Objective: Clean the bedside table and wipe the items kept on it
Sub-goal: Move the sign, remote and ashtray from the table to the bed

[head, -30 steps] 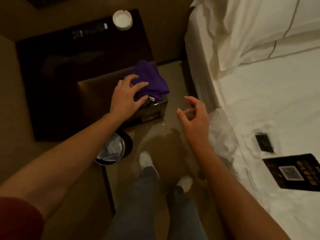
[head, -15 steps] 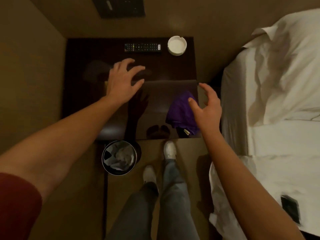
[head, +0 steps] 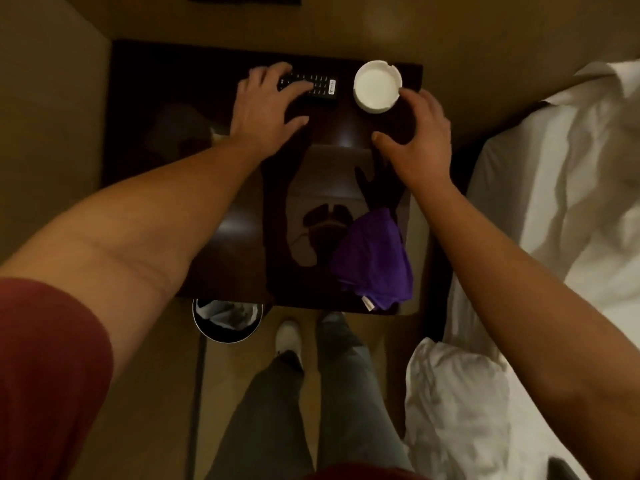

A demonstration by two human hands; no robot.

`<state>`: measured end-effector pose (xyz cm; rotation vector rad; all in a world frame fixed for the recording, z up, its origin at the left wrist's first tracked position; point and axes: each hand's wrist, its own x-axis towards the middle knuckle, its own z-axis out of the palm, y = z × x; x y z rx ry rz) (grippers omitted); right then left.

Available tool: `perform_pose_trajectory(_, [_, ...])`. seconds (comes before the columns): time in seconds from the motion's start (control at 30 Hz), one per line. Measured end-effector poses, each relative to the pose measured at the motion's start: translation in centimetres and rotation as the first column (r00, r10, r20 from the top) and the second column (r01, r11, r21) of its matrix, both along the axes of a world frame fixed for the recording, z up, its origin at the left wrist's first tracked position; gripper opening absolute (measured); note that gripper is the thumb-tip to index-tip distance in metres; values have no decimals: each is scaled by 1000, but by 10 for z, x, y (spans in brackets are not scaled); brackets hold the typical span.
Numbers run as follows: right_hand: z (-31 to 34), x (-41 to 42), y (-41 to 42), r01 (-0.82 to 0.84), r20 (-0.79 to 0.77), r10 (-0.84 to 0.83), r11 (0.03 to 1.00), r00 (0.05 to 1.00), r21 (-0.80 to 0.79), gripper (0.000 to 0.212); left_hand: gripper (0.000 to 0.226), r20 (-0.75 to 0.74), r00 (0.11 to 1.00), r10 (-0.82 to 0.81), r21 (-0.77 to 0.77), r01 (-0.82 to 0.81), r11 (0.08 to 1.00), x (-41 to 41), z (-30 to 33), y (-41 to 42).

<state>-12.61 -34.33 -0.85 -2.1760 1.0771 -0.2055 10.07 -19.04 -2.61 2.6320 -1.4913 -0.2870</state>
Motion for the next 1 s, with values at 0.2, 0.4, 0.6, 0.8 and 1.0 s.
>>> perform_pose_trajectory(0.2, [-25,57,-46,-107,-119,111,993,987,40,86,67,-32,999,-31,84,33,996,36,-15,-31])
perform_pose_trajectory(0.4, [-44,99,-66,-159,-221,156,987,963,6,95,67,-49,997,-60,92,65,994,54,-34,-49])
perform_pose_trajectory(0.6, [-55,114,-65,-254,-342,209,963,916,-92,92,70,-34,998,-54,100,57,993,59,-40,-56])
perform_pose_trajectory(0.8, [-54,117,-62,-224,-323,182,970,929,-98,87,62,-9,994,-111,109,112,988,60,-32,-59])
perform_pose_trajectory(1.0, [-41,100,-57,-104,-217,89,993,972,-59,81,62,-26,992,-121,45,122,992,48,-13,-57])
